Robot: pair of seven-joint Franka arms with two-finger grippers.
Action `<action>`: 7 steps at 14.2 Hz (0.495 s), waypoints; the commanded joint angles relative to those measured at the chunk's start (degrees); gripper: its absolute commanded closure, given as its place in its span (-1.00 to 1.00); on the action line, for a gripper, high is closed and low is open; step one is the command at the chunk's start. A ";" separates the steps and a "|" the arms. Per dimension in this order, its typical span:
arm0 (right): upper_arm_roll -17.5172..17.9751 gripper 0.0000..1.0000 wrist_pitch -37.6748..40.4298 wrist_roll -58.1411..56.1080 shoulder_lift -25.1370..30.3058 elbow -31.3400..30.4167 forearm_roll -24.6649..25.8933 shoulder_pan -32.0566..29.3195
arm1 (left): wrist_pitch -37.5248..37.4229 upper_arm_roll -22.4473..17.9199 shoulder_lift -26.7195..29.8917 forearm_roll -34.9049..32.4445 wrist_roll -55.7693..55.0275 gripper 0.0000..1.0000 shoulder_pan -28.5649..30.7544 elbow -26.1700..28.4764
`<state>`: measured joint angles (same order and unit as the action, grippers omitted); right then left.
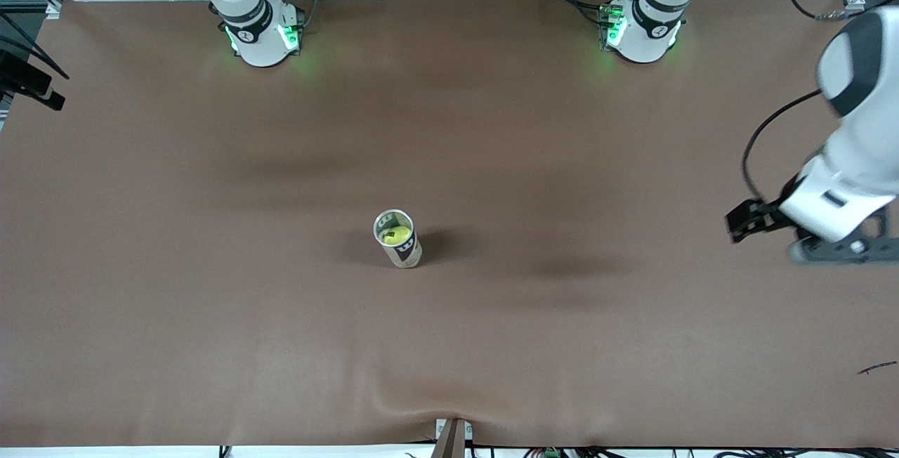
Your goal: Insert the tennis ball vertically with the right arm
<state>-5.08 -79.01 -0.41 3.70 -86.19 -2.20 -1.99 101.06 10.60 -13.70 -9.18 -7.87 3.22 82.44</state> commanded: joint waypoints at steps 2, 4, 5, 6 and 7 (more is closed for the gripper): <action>0.07 -1.00 4.12 0.94 -0.45 1.38 0.79 1.02 | -5.42 0.22 6.74 1.18 1.54 -1.00 2.85 1.67; 0.07 -1.00 3.95 1.20 -0.45 1.38 0.88 1.90 | -9.02 0.39 9.47 2.05 1.98 -1.00 4.86 1.67; 0.07 -1.00 3.78 1.20 -0.54 1.38 1.06 2.43 | -10.43 0.39 10.70 4.58 2.42 -1.00 6.17 1.94; 0.07 -1.00 3.69 1.29 -0.54 1.38 1.49 2.43 | -11.23 0.57 11.84 6.79 2.68 -1.00 7.58 2.37; 0.07 -1.00 3.77 1.38 -0.54 1.47 1.67 2.43 | -11.23 0.57 12.72 7.76 2.68 -1.00 7.94 2.99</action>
<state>-4.94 -76.00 -0.15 3.70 -86.10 -1.62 -0.11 90.32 10.59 -3.90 -4.22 -6.33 9.07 82.84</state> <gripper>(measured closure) 0.000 0.000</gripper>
